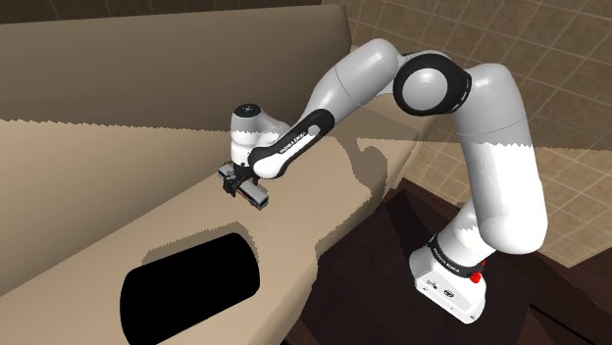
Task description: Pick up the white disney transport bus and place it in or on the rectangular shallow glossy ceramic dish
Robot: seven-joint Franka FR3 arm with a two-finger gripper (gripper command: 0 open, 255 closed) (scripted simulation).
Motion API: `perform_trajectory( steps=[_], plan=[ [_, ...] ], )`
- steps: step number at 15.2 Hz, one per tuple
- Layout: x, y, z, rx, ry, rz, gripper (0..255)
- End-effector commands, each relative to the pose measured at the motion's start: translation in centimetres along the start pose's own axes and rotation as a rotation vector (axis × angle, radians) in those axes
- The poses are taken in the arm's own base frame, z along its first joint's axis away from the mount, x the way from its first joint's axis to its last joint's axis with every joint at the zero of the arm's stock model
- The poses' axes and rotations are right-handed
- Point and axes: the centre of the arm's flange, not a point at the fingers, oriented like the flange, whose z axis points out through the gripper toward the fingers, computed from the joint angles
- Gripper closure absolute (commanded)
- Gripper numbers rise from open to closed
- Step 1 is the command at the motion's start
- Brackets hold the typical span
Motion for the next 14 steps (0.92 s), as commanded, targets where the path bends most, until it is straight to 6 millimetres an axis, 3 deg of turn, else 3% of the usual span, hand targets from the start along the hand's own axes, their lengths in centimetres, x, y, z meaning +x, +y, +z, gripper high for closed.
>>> perform_trajectory(
  steps=[1, 10, 14],
  plan=[
    [0.0, 0.0, 0.0, 0.0, 0.0, 0.0, 255],
    [0.0, 0.0, 0.0, 0.0, 0.0, 0.0, 255],
    [0.2, 0.0, -2.1, 0.0, 0.0, 0.0, 255]
  ],
)
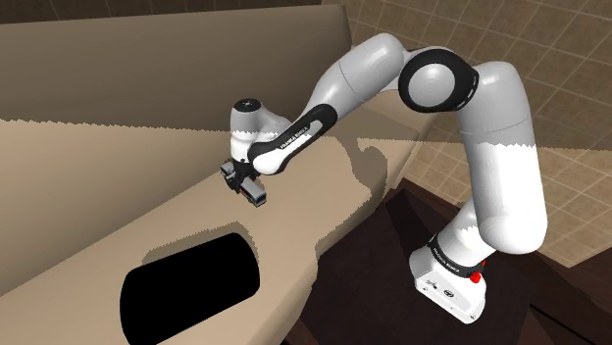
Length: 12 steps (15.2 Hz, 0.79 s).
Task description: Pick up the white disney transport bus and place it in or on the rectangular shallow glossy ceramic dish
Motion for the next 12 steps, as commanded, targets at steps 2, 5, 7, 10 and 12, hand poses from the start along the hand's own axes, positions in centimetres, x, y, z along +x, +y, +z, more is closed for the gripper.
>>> perform_trajectory(
  steps=[2, 5, 7, 10, 12],
  plan=[
    [0.2, 0.1, -1.6, 0.0, 0.001, 0.0, 255],
    [0.3, 0.1, -3.1, 0.0, 0.001, 0.0, 255],
    [0.4, 0.1, -4.2, 0.0, 0.001, 0.0, 255],
    [0.5, 0.1, -5.8, 0.0, 0.001, 0.0, 255],
    [0.6, 0.1, -6.8, 0.0, 0.001, 0.0, 255]
  ],
)
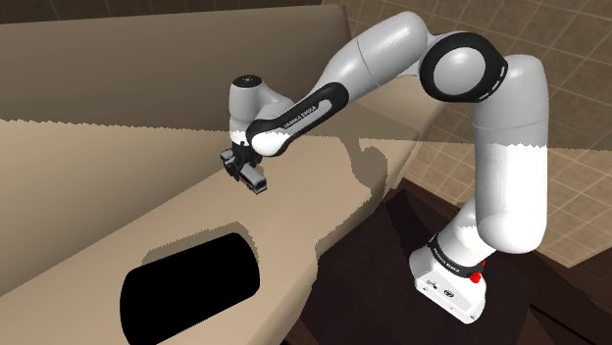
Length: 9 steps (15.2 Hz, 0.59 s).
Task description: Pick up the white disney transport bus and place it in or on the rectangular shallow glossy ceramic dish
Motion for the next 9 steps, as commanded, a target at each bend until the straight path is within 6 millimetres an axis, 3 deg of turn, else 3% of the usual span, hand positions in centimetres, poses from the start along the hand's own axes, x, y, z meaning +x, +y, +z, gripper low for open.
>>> perform_trajectory(
  steps=[1, 9],
  plan=[
    [0.1, 0.0, -1.1, 0.0, 0.0, 0.0, 255],
    [0.4, 0.0, -5.3, 0.0, 0.0, 0.0, 255]
  ],
)
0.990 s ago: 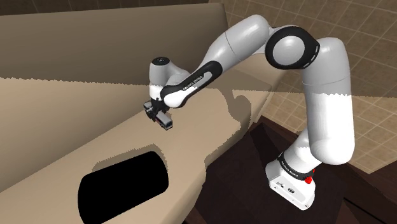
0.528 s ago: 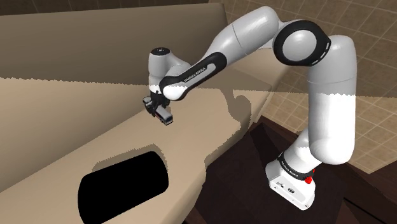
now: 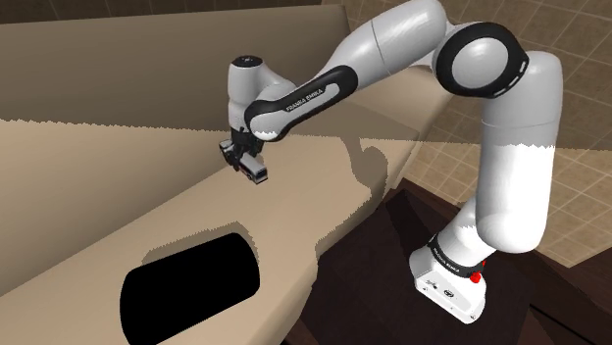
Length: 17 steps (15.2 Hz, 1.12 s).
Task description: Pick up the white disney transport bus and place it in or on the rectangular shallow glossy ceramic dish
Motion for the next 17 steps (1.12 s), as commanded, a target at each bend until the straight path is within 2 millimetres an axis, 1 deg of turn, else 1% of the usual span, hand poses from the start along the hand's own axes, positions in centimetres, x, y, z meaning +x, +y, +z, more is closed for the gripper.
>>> perform_trajectory(
  steps=[1, 3, 17],
  plan=[
    [0.0, 0.0, -1.2, 0.0, 0.0, 0.0, 255],
    [0.1, 0.0, -2.0, 0.0, 0.0, 0.0, 255],
    [-10.8, -14.9, -2.7, 0.0, 0.0, 0.0, 255]
  ],
)
